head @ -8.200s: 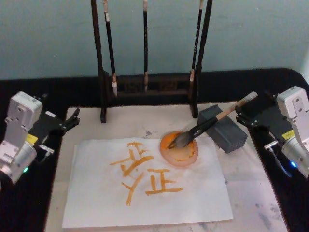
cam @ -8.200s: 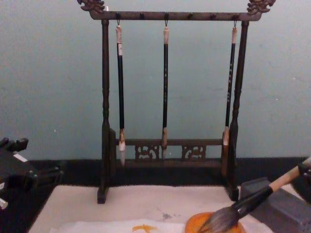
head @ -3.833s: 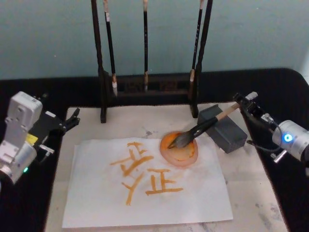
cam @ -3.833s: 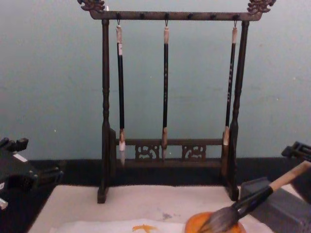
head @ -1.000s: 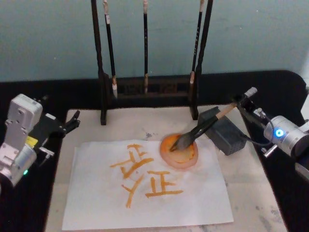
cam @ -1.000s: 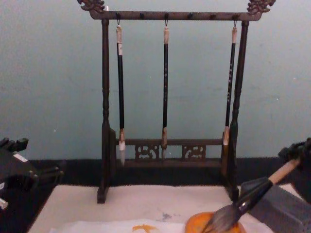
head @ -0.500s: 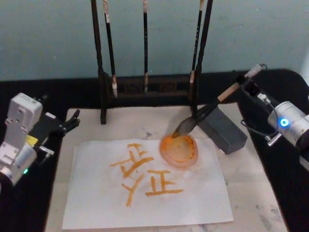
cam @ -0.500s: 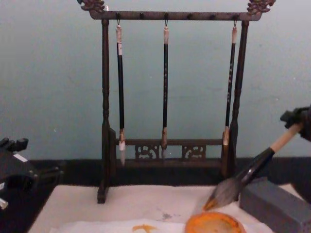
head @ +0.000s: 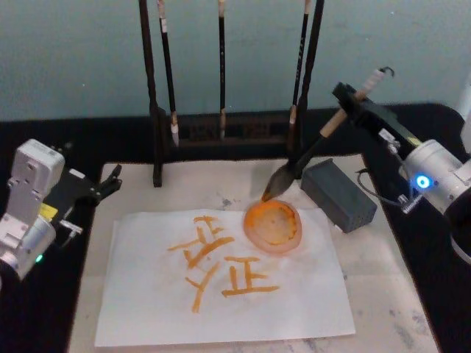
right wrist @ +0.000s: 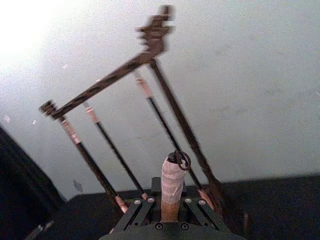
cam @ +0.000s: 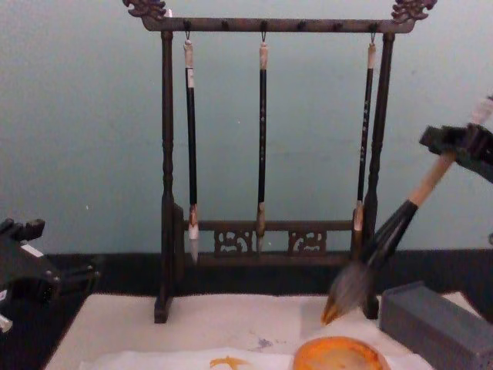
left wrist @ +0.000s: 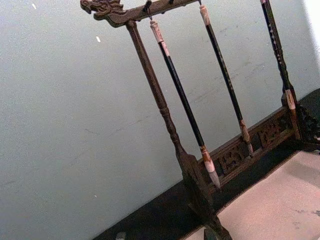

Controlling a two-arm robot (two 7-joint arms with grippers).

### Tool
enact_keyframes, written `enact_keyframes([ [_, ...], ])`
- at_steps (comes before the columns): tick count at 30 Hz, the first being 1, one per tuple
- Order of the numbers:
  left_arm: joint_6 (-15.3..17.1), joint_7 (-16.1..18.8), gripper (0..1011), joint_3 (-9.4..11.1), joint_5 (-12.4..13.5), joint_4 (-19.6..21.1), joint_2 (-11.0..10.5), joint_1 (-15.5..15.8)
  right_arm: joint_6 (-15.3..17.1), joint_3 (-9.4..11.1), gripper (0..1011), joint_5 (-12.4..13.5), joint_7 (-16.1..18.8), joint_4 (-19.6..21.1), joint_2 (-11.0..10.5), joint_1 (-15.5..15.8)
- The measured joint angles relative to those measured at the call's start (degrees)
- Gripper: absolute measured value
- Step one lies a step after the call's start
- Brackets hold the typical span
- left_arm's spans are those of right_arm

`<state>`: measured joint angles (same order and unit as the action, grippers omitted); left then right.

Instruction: Pick up the brush from the inkstone, write on the paper, then place the brush back to its original position.

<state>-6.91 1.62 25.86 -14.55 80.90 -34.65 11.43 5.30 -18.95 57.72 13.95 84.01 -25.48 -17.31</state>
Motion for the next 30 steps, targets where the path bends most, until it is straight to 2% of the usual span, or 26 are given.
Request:
enact_keyframes([
  [6,0.0,0.0,1010,0.0,0.0,0.0,0.0,0.0,-4.4,-2.4,168,-7.4,3.4,-0.1,-0.4,-1.8],
  [7,0.0,0.0,1010,0.0,0.0,0.0,0.0,0.0,-4.4,-2.4,169,-7.4,3.4,-0.1,-0.4,-1.8],
  [9,0.0,0.0,1010,0.0,0.0,0.0,0.0,0.0,-5.5,-2.9,168,-9.3,4.2,0.4,-0.7,-1.8],
  [13,0.0,0.0,1010,0.0,0.0,0.0,0.0,0.0,-6.9,-3.7,168,-12.6,4.5,3.2,-1.5,-0.5],
  [16,0.0,0.0,1010,0.0,0.0,0.0,0.0,0.0,-7.9,-4.6,168,-16.0,3.3,9.1,-2.6,3.6],
  [21,0.0,0.0,1010,0.0,0.0,0.0,0.0,0.0,-9.1,-5.4,168,-18.8,3.2,12.8,-3.1,6.3],
  [30,0.0,0.0,1010,0.0,0.0,0.0,0.0,0.0,-10.2,-5.6,168,-21.1,4.8,13.8,-3.0,7.9],
])
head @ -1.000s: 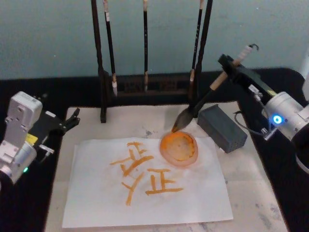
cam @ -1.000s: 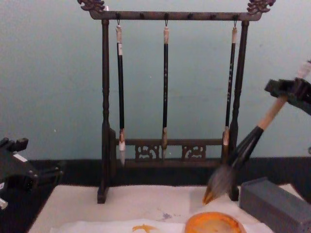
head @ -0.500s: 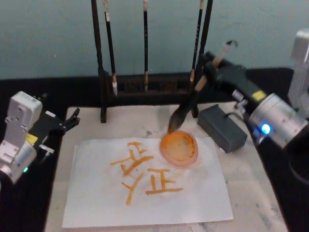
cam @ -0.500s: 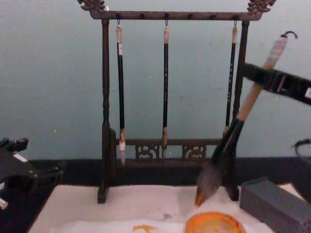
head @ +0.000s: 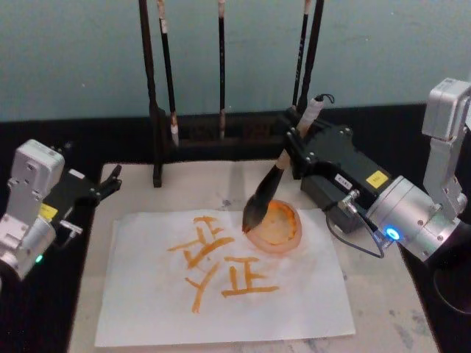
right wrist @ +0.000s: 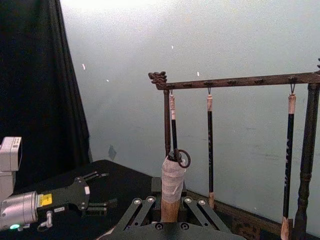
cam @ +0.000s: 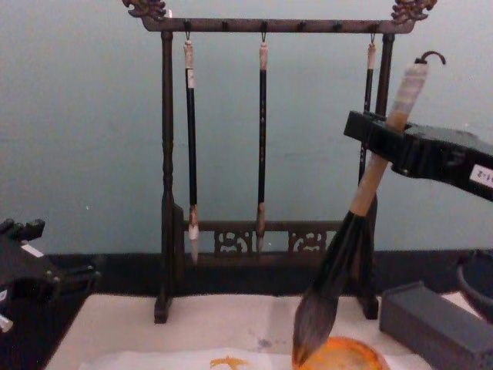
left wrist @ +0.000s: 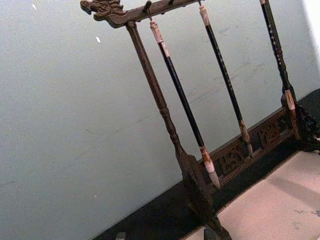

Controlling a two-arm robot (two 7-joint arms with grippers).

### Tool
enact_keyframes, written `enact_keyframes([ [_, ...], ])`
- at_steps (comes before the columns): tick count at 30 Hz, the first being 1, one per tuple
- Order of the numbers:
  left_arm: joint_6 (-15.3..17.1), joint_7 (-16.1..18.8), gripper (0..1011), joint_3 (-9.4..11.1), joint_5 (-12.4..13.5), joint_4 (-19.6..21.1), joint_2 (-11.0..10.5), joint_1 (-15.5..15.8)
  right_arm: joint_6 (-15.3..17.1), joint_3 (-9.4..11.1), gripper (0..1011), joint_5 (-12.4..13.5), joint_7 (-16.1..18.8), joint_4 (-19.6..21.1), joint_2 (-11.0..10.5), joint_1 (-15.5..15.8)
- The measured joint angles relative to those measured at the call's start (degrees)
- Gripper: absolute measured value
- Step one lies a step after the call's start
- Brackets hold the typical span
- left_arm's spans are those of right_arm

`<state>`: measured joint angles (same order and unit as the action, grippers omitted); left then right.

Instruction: Pick up the brush from the inkstone, write on the paper, then place the brush back to its original position.

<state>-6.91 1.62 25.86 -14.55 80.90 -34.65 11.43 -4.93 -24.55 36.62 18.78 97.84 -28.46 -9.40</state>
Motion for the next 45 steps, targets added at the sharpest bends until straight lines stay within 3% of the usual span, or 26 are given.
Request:
enact_keyframes([
  [26,0.0,0.0,1010,0.0,0.0,0.0,0.0,0.0,1.5,2.1,168,-4.2,2.7,-0.8,1.7,1.5],
  [37,0.0,0.0,1010,0.0,0.0,0.0,0.0,0.0,-1.9,3.5,168,-8.0,4.3,0.8,0.6,4.5],
  [45,0.0,0.0,1009,0.0,0.0,0.0,0.0,0.0,-2.6,5.5,169,-8.9,4.8,1.9,0.1,6.8],
])
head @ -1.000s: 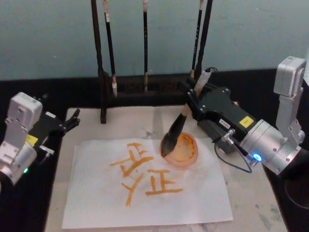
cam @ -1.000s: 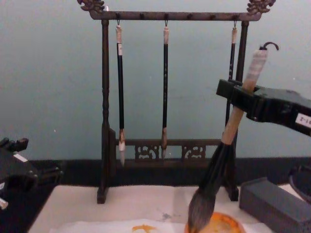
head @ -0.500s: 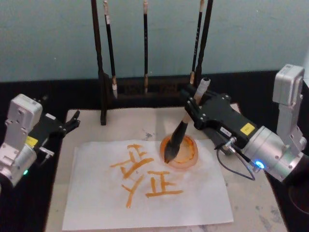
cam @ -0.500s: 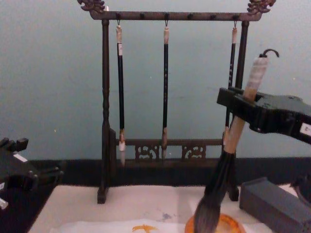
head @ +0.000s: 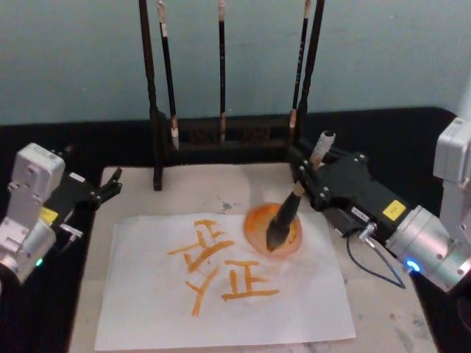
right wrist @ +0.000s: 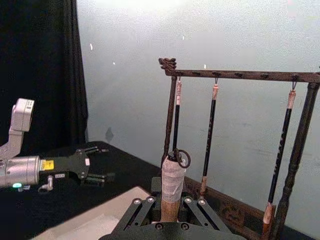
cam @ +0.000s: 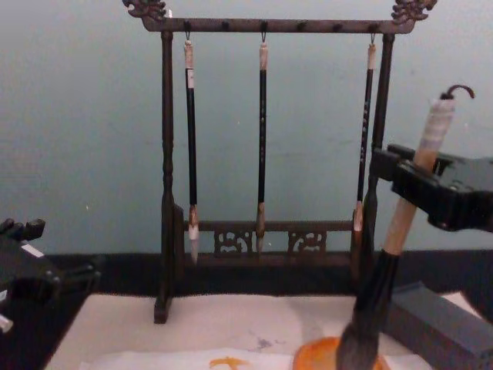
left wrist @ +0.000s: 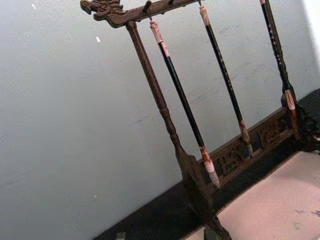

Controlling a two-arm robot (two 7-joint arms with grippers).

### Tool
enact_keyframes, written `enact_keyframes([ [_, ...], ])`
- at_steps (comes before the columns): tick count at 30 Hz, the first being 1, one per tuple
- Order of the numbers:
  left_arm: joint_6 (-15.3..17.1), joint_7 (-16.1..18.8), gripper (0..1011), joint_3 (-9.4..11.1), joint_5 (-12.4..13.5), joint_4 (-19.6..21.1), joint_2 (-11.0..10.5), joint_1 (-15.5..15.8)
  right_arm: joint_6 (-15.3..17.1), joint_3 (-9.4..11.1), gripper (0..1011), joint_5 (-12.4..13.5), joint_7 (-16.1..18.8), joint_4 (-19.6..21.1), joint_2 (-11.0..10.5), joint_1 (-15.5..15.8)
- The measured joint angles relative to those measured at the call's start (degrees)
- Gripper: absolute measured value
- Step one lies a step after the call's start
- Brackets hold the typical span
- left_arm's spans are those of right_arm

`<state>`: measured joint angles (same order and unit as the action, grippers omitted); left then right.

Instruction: Pick up the brush from the inkstone, write on the paper, then place the brush back to its original position.

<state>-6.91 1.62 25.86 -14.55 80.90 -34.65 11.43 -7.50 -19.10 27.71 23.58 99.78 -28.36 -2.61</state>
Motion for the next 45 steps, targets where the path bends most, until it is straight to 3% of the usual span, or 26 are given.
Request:
enact_keyframes([
  [12,0.0,0.0,1010,0.0,0.0,0.0,0.0,0.0,-0.9,2.1,168,-1.7,1.7,2.2,-1.2,3.9],
  [20,0.0,0.0,1010,0.0,0.0,0.0,0.0,0.0,-1.2,2.4,168,-3.3,2.2,2.8,-1.3,5.5],
  [45,0.0,0.0,1010,0.0,0.0,0.0,0.0,0.0,-1.0,2.2,169,-4.6,3.0,2.3,-0.3,5.7],
])
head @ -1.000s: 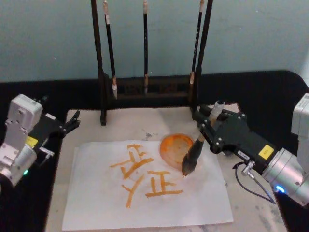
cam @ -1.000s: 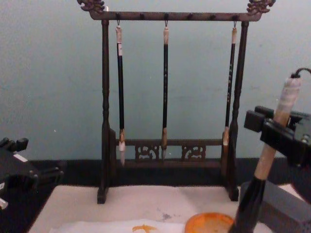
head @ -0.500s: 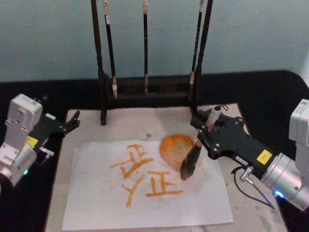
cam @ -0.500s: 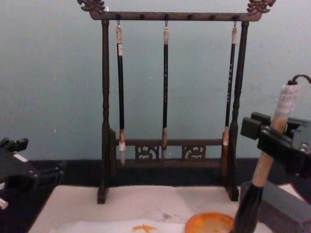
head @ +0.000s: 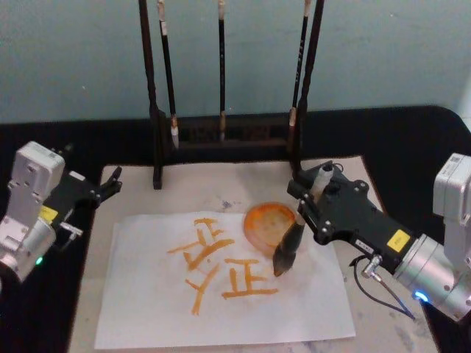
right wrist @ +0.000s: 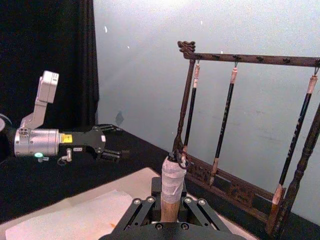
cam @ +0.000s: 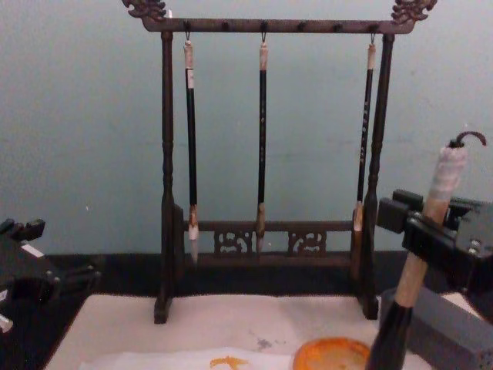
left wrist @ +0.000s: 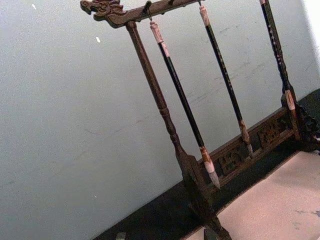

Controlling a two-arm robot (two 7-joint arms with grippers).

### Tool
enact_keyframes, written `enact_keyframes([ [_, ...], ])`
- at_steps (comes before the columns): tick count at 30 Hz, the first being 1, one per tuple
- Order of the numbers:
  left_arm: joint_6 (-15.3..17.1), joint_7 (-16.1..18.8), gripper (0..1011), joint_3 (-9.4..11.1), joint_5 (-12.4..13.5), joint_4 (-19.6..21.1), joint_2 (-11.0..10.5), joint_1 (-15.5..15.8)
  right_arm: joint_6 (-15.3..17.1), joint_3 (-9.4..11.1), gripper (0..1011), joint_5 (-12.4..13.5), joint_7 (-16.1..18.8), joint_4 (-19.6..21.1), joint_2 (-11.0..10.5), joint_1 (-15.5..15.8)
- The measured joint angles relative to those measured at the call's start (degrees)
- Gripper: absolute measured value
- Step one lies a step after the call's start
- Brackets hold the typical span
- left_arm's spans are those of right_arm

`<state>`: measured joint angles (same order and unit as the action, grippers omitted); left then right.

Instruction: Pick up the brush from the inkstone, write on the paper, then place the brush back to its original position.

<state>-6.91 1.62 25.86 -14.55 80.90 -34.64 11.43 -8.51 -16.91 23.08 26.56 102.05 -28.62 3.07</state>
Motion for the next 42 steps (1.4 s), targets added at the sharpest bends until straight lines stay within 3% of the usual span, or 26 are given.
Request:
enact_keyframes([
  [13,0.0,0.0,1010,0.0,0.0,0.0,0.0,0.0,-0.1,0.8,168,-1.3,-0.7,0.2,-0.3,1.0],
  [42,0.0,0.0,1010,0.0,0.0,0.0,0.0,0.0,-0.6,4.9,168,-2.6,-1.8,2.3,-1.5,4.5],
])
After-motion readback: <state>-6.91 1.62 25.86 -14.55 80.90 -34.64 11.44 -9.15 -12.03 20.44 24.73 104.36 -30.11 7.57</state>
